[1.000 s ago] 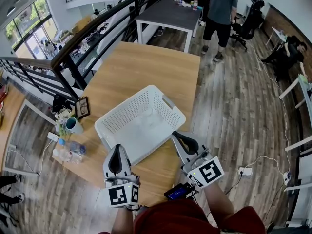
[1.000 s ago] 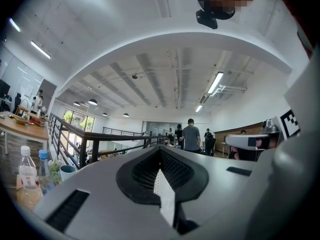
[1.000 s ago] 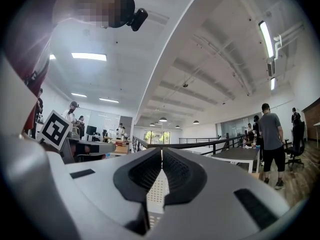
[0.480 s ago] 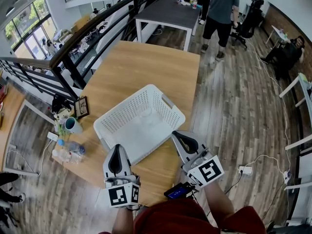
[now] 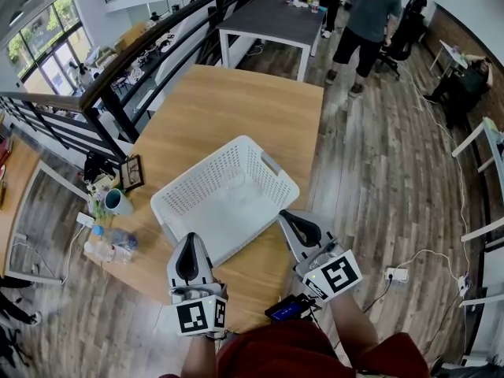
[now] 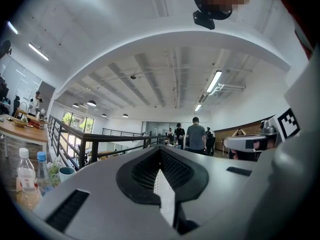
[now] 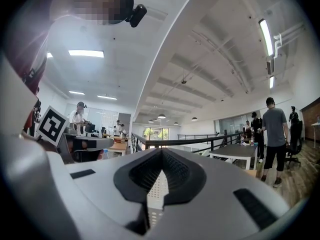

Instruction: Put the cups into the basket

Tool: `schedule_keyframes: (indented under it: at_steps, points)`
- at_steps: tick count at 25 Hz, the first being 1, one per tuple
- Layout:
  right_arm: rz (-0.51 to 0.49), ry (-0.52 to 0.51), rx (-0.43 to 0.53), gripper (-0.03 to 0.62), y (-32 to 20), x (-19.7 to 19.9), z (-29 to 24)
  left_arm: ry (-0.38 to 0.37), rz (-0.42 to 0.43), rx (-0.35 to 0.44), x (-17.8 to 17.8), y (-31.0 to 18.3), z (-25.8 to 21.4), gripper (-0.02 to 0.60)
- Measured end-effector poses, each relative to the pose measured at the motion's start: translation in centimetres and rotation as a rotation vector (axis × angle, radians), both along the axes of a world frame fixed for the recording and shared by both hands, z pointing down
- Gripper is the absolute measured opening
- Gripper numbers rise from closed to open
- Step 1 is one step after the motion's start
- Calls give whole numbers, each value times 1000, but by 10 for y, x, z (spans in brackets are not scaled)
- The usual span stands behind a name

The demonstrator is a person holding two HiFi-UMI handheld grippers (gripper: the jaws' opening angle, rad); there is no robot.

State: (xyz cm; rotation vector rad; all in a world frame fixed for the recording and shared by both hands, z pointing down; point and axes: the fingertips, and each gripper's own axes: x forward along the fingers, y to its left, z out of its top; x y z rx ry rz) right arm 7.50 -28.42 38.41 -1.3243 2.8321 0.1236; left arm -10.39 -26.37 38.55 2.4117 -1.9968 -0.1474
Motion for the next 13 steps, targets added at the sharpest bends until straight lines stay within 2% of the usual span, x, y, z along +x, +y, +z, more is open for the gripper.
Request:
schedule_keyframes:
  at_steps: [13]
  points:
    - [3, 4, -3, 11, -2, 3, 1, -13, 7, 2, 3, -1, -1, 0]
